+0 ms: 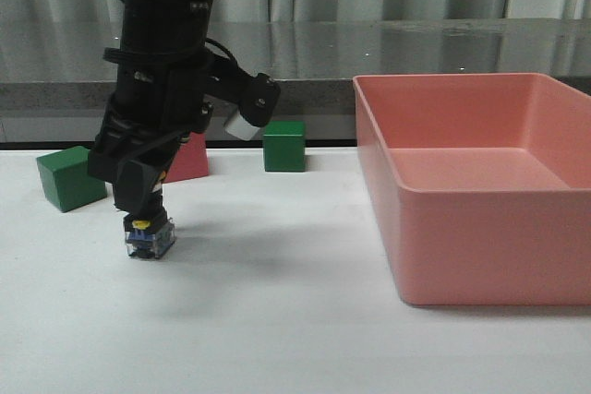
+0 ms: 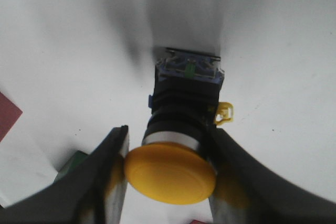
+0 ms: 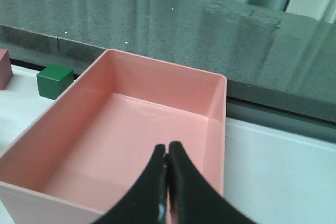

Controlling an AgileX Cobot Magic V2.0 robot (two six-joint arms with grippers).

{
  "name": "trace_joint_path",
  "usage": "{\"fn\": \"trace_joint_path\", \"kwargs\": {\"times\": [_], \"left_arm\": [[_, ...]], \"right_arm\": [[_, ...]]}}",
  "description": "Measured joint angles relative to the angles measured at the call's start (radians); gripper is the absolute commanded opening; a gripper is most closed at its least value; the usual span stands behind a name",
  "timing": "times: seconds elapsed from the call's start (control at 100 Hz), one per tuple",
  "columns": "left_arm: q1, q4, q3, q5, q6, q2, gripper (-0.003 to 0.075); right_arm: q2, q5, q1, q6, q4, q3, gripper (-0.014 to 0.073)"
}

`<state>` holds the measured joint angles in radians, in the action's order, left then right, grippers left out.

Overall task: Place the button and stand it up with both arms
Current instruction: 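Rotate the button cap-up and lower it upright onto the table, then open the left gripper and raise it off the button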

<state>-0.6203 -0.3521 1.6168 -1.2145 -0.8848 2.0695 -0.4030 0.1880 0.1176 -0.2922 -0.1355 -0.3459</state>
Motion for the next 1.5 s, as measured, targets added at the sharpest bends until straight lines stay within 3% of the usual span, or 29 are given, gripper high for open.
{"fn": "trace_joint_path", "kwargs": {"times": [0.24,0.31,0.4,0.56,0.67,0.92,1.29,1.38,1.5], "left_arm": [[-0.001,-0.002,0.004,-0.004,0.017,0.004,-0.0015],[-0.001,0.001,0.004,-0.004,0.023,0.004,0.0018],[-0.001,0.007,0.004,-0.004,0.026,0.004,0.0132],[-0.001,0.025,0.004,-0.004,0.03,0.004,0.0451],[-0.001,0.038,0.002,0.0,0.032,0.016,0.0552],[-0.001,0.03,0.0,0.002,0.054,0.004,0.0554],[-0.001,0.046,-0.002,0.0,0.057,-0.169,0.0547],[-0.001,0.046,-0.002,-0.002,0.06,-0.218,0.0499],[-0.001,0.046,-0.002,-0.01,0.111,-0.279,0.0337]], "right_arm": [[0.0,0.0,0.0,0.0,0.0,0.0,-0.0109],[0.0,0.0,0.0,0.0,0.0,0.0,-0.0109],[0.0,0.0,0.0,0.0,0.0,0.0,-0.0109],[0.0,0.0,0.0,0.0,0.0,0.0,-0.0109],[0.0,0.0,0.0,0.0,0.0,0.0,-0.0109],[0.0,0.0,0.0,0.0,0.0,0.0,-0.0109],[0.0,0.0,0.0,0.0,0.0,0.0,-0.0109],[0.0,0.0,0.0,0.0,0.0,0.0,-0.0109],[0.0,0.0,0.0,0.0,0.0,0.0,-0.0109]]}}
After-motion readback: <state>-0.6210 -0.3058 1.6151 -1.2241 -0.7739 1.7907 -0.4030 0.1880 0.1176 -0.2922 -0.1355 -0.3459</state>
